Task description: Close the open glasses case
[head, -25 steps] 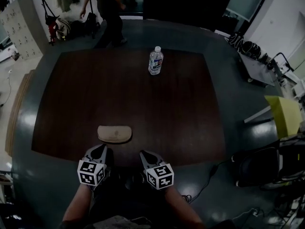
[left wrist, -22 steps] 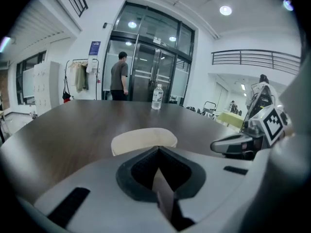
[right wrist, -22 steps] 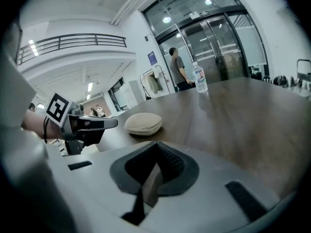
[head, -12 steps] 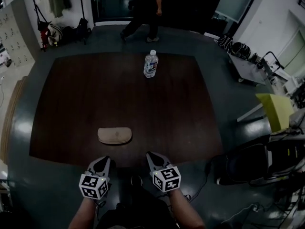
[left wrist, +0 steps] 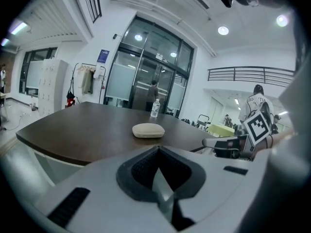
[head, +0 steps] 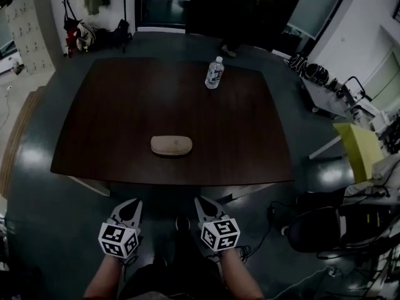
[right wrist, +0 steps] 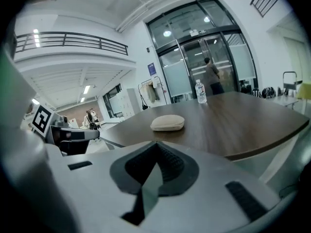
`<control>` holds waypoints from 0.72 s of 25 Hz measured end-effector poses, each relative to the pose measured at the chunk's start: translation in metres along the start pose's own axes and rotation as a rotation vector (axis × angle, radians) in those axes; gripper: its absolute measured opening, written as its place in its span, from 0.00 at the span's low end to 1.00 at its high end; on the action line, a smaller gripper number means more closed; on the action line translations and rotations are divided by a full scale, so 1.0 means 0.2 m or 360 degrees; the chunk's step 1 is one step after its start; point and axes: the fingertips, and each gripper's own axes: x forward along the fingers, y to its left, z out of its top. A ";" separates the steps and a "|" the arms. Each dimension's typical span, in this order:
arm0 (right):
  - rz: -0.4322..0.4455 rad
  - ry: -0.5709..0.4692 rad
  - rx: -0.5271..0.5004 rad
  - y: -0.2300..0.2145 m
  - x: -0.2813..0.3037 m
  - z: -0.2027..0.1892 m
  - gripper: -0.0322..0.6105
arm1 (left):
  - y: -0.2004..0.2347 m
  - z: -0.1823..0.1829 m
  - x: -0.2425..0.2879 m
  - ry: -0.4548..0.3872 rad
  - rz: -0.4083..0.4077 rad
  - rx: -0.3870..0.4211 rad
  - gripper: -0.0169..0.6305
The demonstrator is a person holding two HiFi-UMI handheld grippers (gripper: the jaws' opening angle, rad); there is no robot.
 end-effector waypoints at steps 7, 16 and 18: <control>-0.0042 -0.0062 0.0001 0.28 -0.28 -0.17 0.03 | -0.06 -0.15 -0.39 -0.0041 -0.0036 0.0011 0.04; -0.0132 -0.0236 -0.0023 0.46 -0.51 -0.12 0.03 | -0.14 -0.13 -0.63 -0.0151 -0.0100 0.0044 0.04; -0.0134 -0.0265 -0.0087 0.50 -0.55 -0.08 0.03 | -0.17 -0.11 -0.65 -0.0175 -0.0119 0.0055 0.04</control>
